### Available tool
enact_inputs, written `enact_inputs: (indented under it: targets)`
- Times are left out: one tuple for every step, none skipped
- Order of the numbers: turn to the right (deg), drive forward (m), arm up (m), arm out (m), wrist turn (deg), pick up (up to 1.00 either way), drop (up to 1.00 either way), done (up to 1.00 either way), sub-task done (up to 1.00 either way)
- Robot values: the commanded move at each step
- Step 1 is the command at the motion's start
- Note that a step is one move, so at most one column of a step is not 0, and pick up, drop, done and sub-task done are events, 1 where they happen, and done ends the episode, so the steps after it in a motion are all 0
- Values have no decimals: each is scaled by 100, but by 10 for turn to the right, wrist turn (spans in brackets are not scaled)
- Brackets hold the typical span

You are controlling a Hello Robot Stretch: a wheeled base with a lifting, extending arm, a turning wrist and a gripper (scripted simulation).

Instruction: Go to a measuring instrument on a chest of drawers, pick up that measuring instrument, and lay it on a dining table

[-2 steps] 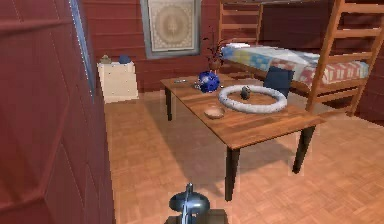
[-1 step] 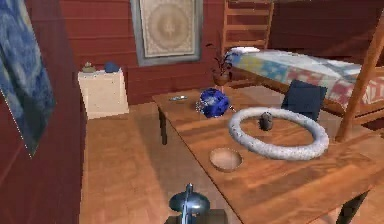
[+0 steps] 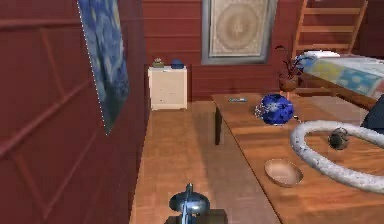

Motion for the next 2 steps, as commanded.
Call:
enact_inputs:
  targets:
    - [0,100,0,0,0,0,0,0,0]
    - [-120,0,0,0,0,0,0,0,0]
